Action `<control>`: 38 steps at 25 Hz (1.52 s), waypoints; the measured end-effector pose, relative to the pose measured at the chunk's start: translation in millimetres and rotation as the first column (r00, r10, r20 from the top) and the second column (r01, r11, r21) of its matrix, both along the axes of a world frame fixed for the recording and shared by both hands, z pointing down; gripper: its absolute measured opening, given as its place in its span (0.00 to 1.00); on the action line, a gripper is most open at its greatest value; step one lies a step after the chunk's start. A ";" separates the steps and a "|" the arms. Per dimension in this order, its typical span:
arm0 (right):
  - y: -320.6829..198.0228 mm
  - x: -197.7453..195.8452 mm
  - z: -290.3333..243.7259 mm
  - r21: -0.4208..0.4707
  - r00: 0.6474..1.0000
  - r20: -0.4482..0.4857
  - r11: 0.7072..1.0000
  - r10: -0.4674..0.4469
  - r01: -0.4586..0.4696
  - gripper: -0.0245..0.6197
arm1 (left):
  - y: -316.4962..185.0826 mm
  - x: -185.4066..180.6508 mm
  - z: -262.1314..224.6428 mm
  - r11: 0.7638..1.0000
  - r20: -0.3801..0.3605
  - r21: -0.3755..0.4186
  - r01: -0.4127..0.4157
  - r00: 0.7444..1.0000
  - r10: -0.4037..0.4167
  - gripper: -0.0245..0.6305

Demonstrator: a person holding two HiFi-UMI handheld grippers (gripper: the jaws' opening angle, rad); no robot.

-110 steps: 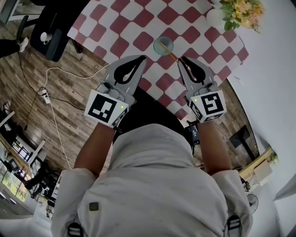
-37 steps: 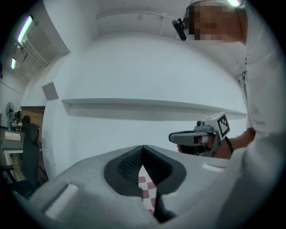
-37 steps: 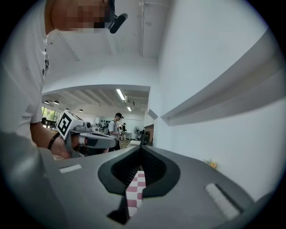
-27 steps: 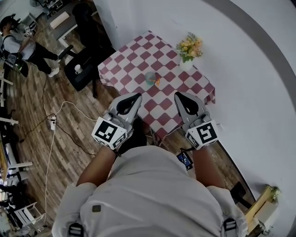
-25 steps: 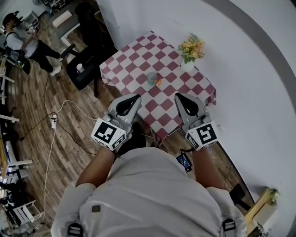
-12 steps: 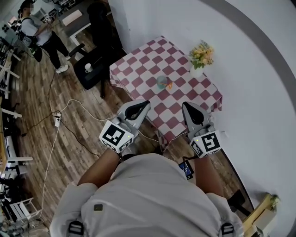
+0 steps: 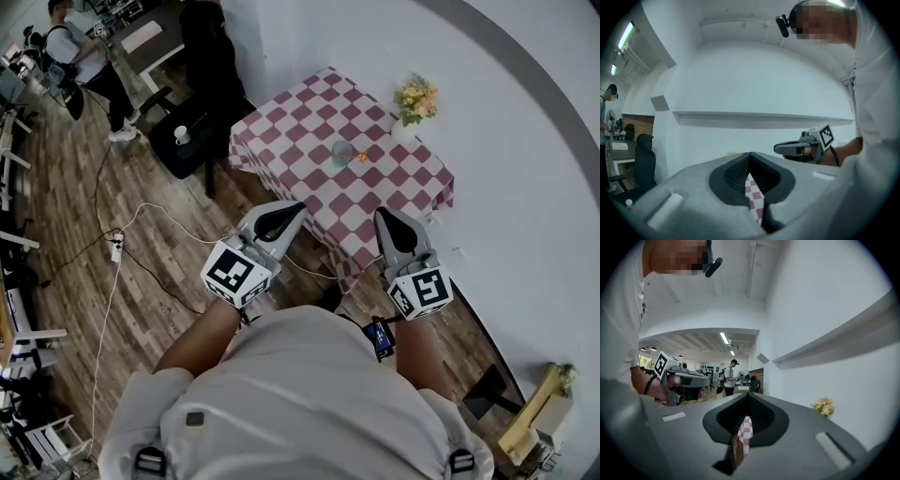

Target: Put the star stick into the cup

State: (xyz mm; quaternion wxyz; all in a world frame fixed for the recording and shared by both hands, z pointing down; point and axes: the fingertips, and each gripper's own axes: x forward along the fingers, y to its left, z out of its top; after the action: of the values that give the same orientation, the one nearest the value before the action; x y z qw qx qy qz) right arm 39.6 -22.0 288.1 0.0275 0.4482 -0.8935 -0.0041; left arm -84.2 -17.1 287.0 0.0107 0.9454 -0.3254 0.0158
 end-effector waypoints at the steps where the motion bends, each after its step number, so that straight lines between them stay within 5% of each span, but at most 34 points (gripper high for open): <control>1: 7.4 -8.2 -0.6 0.001 1.000 -0.003 1.000 0.006 -0.006 0.05 | 7.2 -9.0 -2.0 1.000 -0.002 0.004 -0.005 1.000 0.005 0.04; 18: 141.5 -126.6 -0.2 0.025 0.997 -0.029 0.997 0.074 -0.073 0.05 | 122.3 -119.0 -7.9 0.996 -0.052 0.031 -0.080 0.995 0.081 0.04; 38: 166.1 -154.6 16.0 -0.027 0.995 -0.075 0.997 0.065 -0.067 0.05 | 142.4 -157.2 -1.9 0.998 -0.104 0.013 -0.054 0.993 0.055 0.04</control>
State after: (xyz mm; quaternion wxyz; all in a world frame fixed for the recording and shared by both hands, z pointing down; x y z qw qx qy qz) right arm -115.0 144.1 304.1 0.0671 0.4767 -0.8765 -0.0066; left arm -241.4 125.3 285.2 0.0223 0.9535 -0.2984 -0.0351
